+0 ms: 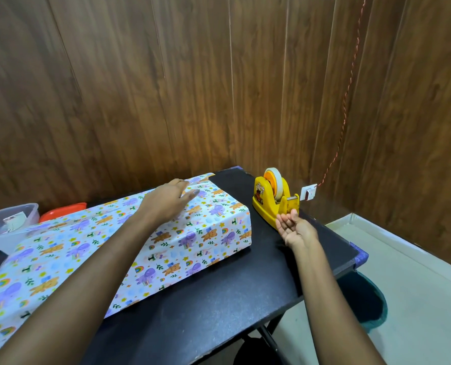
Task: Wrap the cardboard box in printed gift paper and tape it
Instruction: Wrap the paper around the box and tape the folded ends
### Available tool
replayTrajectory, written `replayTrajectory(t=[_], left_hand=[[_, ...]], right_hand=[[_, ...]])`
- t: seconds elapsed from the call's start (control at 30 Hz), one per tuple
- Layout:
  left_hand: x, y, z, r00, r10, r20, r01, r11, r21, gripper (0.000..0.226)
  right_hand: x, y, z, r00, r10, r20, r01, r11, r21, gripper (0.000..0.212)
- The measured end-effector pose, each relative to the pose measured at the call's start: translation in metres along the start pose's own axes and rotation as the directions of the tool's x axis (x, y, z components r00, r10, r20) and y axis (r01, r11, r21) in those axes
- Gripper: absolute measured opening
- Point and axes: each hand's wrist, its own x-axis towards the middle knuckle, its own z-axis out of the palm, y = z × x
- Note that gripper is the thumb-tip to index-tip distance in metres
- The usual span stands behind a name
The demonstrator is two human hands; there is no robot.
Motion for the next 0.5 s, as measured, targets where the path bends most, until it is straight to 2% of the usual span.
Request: replayTrajectory(t=[0.1, 0.13, 0.2, 0.3, 0.5], left_hand=[[-0.004, -0.005, -0.002, 1.000, 0.005, -0.015, -0.005, 1.000, 0.008, 0.055], [-0.006, -0.007, -0.003, 1.000, -0.003, -0.018, 0.003, 1.000, 0.007, 0.056], [-0.010, -0.016, -0.007, 0.999, -0.030, -0.019, 0.030, 0.999, 0.022, 0.056], [-0.016, -0.052, -0.011, 0.994, -0.111, 0.008, 0.110, 0.993, 0.028, 0.060], [-0.042, -0.136, -0.024, 0.927, -0.313, 0.206, 0.299, 0.950, 0.095, 0.071]], right_hand=[[-0.006, 0.005, -0.012, 0.999, 0.009, 0.050, -0.011, 0.999, 0.044, 0.025], [-0.010, 0.002, -0.011, 0.998, -0.008, 0.070, 0.007, 1.000, 0.010, 0.025], [-0.022, -0.007, 0.004, 0.991, -0.055, 0.122, 0.072, 0.987, -0.143, 0.023], [-0.044, -0.014, 0.035, 0.961, -0.083, 0.263, 0.178, 0.915, -0.362, 0.024], [-0.080, 0.012, 0.101, 0.886, 0.048, 0.462, 0.293, 0.714, -0.636, 0.022]])
